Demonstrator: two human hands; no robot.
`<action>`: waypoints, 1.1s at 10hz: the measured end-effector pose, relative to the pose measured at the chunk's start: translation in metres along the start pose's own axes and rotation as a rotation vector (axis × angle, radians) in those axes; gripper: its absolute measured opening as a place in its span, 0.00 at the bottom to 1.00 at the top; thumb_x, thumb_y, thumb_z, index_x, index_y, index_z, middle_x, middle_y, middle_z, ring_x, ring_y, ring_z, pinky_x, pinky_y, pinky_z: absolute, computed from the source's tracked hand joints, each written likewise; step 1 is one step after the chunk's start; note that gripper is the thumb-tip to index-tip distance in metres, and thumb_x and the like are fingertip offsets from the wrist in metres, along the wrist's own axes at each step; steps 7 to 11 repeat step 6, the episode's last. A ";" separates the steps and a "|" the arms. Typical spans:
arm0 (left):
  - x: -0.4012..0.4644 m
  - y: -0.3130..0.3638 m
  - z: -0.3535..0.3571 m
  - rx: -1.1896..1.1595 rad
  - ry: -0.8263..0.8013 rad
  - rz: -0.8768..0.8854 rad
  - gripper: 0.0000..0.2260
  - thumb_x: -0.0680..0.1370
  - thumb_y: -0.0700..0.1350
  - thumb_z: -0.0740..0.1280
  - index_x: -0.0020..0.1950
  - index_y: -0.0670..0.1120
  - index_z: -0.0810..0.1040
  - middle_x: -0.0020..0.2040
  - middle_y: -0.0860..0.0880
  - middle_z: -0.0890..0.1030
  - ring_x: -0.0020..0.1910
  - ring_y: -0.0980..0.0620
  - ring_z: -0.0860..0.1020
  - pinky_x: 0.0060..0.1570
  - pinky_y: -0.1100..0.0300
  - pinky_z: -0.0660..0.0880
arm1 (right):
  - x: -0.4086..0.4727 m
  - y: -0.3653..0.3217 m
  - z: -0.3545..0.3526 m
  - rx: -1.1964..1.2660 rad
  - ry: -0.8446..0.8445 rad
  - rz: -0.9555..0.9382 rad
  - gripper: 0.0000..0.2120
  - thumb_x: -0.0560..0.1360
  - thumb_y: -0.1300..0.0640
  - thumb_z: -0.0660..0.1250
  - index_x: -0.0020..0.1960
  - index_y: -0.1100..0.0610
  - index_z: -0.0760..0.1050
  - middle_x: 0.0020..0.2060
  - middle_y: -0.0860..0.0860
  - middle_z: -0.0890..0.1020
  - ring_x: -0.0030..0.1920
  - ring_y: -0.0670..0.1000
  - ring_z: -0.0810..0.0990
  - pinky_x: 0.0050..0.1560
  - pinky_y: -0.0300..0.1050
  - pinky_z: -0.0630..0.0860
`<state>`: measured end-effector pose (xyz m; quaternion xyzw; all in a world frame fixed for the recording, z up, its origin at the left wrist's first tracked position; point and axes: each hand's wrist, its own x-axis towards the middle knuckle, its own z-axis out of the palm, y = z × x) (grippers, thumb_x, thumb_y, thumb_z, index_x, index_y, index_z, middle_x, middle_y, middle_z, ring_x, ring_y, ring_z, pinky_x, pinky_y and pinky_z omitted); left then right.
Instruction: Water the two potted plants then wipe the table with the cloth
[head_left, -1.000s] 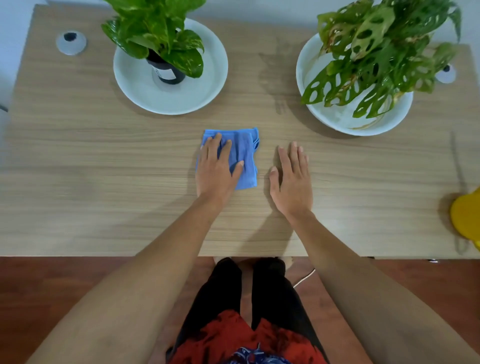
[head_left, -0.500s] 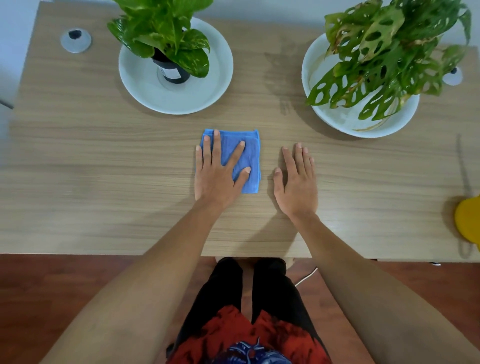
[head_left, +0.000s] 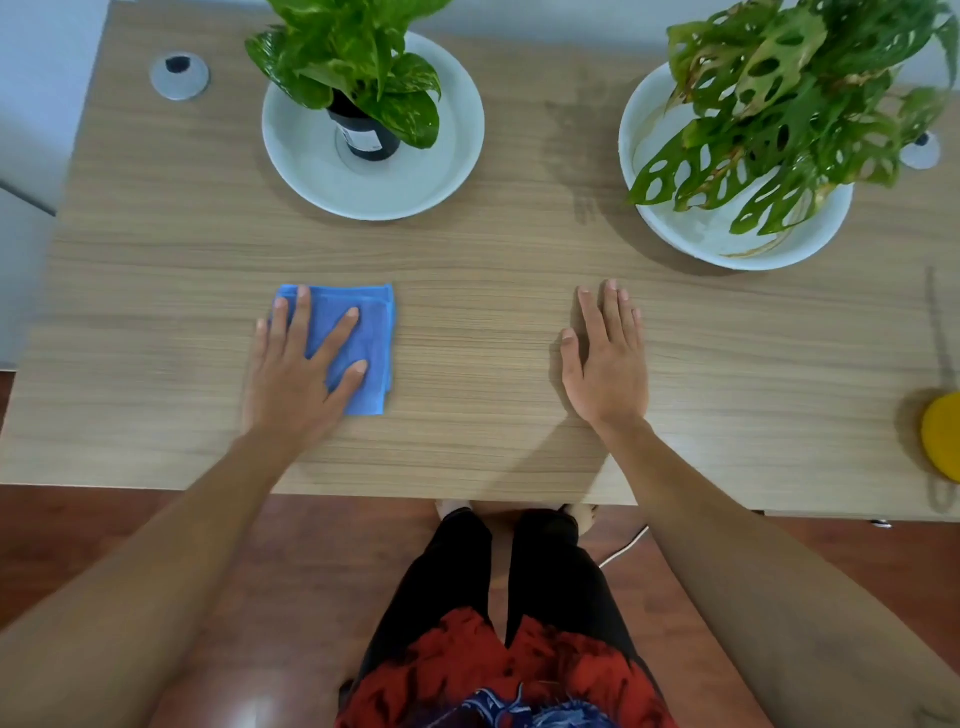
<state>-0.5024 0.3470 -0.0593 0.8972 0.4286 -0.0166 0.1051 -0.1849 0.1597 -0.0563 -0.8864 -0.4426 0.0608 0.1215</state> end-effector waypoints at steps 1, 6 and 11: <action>-0.015 -0.042 -0.007 -0.009 0.025 -0.046 0.30 0.80 0.63 0.51 0.81 0.56 0.58 0.83 0.42 0.49 0.81 0.38 0.48 0.76 0.50 0.39 | 0.001 0.001 0.002 0.006 0.004 -0.001 0.27 0.83 0.47 0.50 0.81 0.53 0.55 0.80 0.57 0.55 0.81 0.54 0.49 0.80 0.53 0.47; -0.017 -0.041 -0.019 -0.142 0.193 -0.223 0.28 0.80 0.58 0.53 0.75 0.42 0.68 0.81 0.37 0.54 0.80 0.36 0.51 0.78 0.48 0.41 | 0.003 0.006 -0.004 0.093 -0.026 -0.049 0.29 0.83 0.47 0.51 0.80 0.57 0.57 0.80 0.59 0.56 0.81 0.56 0.50 0.80 0.55 0.48; -0.017 -0.041 -0.019 -0.142 0.193 -0.223 0.28 0.80 0.58 0.53 0.75 0.42 0.68 0.81 0.37 0.54 0.80 0.36 0.51 0.78 0.48 0.41 | 0.003 0.006 -0.004 0.093 -0.026 -0.049 0.29 0.83 0.47 0.51 0.80 0.57 0.57 0.80 0.59 0.56 0.81 0.56 0.50 0.80 0.55 0.48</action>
